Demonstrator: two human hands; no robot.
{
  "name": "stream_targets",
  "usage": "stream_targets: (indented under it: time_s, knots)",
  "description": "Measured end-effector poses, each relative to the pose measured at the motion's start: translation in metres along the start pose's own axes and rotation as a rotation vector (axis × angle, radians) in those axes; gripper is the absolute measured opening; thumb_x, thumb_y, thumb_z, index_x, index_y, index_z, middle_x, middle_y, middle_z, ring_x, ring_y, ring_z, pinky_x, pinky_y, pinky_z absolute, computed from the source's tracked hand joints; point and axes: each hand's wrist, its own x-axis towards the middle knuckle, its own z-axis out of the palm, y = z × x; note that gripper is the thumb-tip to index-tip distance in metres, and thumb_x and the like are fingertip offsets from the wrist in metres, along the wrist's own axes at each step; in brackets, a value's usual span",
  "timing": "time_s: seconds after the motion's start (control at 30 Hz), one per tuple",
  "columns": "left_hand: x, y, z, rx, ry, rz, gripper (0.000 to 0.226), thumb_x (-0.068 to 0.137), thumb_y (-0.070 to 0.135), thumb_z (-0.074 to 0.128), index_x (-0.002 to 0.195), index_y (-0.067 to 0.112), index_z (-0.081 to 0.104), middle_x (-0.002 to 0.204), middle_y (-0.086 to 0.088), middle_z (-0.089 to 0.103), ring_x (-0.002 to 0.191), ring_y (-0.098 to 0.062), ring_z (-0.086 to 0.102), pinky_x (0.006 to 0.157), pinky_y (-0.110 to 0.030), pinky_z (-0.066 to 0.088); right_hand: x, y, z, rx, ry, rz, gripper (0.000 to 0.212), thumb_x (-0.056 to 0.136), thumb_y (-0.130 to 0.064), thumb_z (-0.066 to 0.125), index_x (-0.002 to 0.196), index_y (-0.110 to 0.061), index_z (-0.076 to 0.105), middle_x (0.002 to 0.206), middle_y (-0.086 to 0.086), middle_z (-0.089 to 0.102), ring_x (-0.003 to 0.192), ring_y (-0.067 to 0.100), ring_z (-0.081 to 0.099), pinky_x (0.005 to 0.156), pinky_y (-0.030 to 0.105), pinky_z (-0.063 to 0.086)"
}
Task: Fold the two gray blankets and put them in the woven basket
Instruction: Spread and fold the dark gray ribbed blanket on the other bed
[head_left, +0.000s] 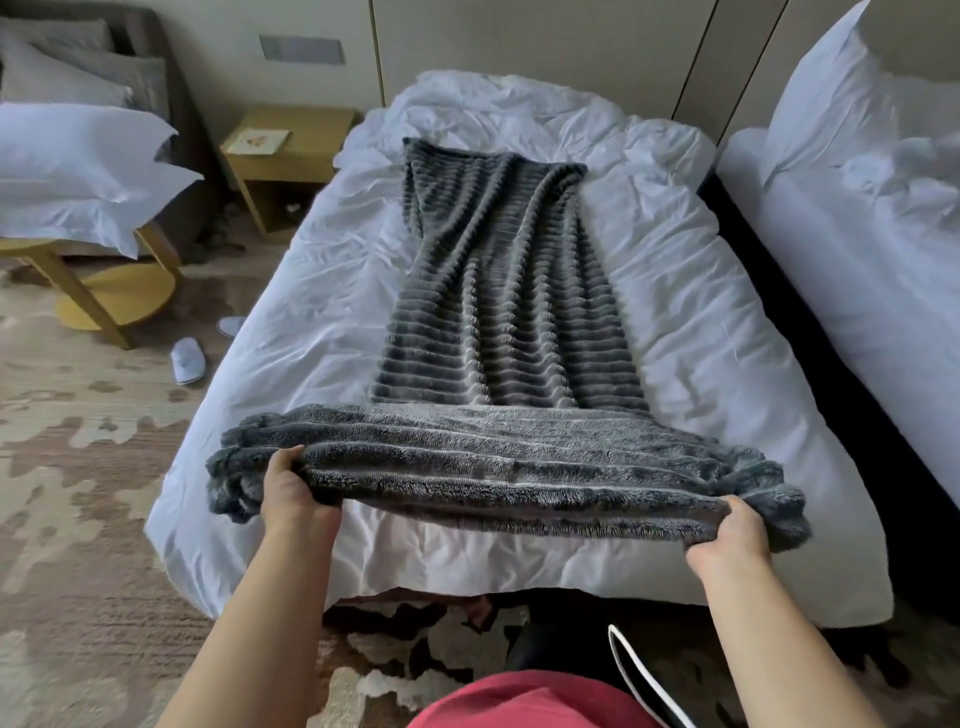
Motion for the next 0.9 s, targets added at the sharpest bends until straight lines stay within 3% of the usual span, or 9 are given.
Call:
stream_targets:
  time_s: [0.17,0.27,0.37,0.47,0.53,0.63,0.77,0.83,0.9]
  knots:
    - [0.034,-0.012,0.053,0.068,0.025,-0.039,0.006,0.085,0.015,0.051,0.089,0.016,0.055,0.096,-0.004,0.063,0.079,-0.022,0.061,0.073,-0.039,0.054,0.027,-0.026,0.058,-0.005,0.007,0.045,0.006,0.086,-0.019,0.058,0.085,-0.022,0.053,0.09,-0.006,0.063,0.073,0.014,0.063,0.046,0.021,0.051]
    - [0.063,-0.013,0.093,0.16,0.071,-0.084,0.019,0.081,0.023,0.054,0.099,0.019,0.056,0.106,-0.006,0.064,0.096,-0.029,0.061,0.091,-0.049,0.047,0.046,-0.044,0.105,-0.052,-0.005,0.067,0.006,0.088,-0.022,0.057,0.093,-0.022,0.055,0.097,-0.005,0.062,0.078,0.017,0.062,0.057,0.029,0.05]
    - [0.09,-0.016,0.139,0.117,0.057,-0.012,0.013,0.082,0.02,0.057,0.095,0.019,0.058,0.106,-0.004,0.063,0.09,-0.024,0.062,0.086,-0.039,0.053,0.065,-0.069,0.157,-0.028,-0.007,0.104,0.009,0.088,-0.023,0.06,0.083,-0.02,0.055,0.101,-0.004,0.06,0.08,0.014,0.058,0.055,0.024,0.048]
    - [0.116,-0.019,0.186,0.031,-0.028,0.142,0.022,0.094,0.017,0.046,0.115,0.013,0.054,0.121,-0.007,0.057,0.104,-0.02,0.059,0.093,-0.035,0.048,0.081,-0.089,0.215,0.094,-0.182,-0.005,0.02,0.091,-0.023,0.055,0.109,-0.014,0.057,0.109,0.005,0.06,0.089,0.018,0.061,0.063,0.027,0.054]
    - [0.135,-0.023,0.21,0.108,-0.065,0.172,0.031,0.098,0.017,0.038,0.128,0.012,0.046,0.126,-0.007,0.053,0.118,-0.022,0.051,0.103,-0.038,0.039,0.098,-0.094,0.25,-0.084,-0.263,-0.112,0.033,0.095,-0.023,0.047,0.122,-0.006,0.054,0.118,0.01,0.057,0.096,0.024,0.062,0.074,0.03,0.053]
    - [0.166,-0.05,0.229,0.521,-0.092,0.129,0.023,0.101,0.014,0.032,0.116,0.016,0.049,0.117,-0.002,0.049,0.107,-0.019,0.049,0.092,-0.034,0.038,0.139,-0.078,0.287,-0.628,-0.298,-0.221,0.037,0.096,-0.024,0.05,0.131,-0.01,0.053,0.128,0.007,0.053,0.12,0.025,0.053,0.091,0.034,0.046]
    - [0.195,-0.104,0.213,0.804,0.108,-0.232,0.015,0.096,0.023,0.046,0.087,0.013,0.052,0.076,-0.006,0.041,0.065,-0.018,0.04,0.059,-0.029,0.031,0.19,-0.041,0.285,-1.166,-0.337,0.137,0.05,0.097,-0.033,0.051,0.144,-0.018,0.039,0.155,0.006,0.028,0.14,0.026,0.031,0.111,0.043,0.03]
    - [0.202,-0.12,0.193,0.815,0.194,-0.374,0.021,0.094,0.029,0.05,0.094,0.009,0.055,0.083,-0.01,0.045,0.072,-0.021,0.046,0.065,-0.031,0.034,0.204,-0.032,0.268,-1.195,-0.287,0.207,0.049,0.099,-0.029,0.049,0.144,-0.014,0.038,0.153,0.008,0.032,0.139,0.027,0.034,0.111,0.043,0.03]
    - [0.211,-0.125,0.177,0.781,0.251,-0.44,0.037,0.093,0.037,0.052,0.116,0.008,0.055,0.112,-0.019,0.053,0.089,-0.028,0.056,0.082,-0.038,0.043,0.218,-0.022,0.249,-1.118,-0.204,0.221,0.045,0.099,-0.024,0.048,0.14,-0.006,0.042,0.143,0.015,0.045,0.128,0.031,0.046,0.105,0.044,0.036]
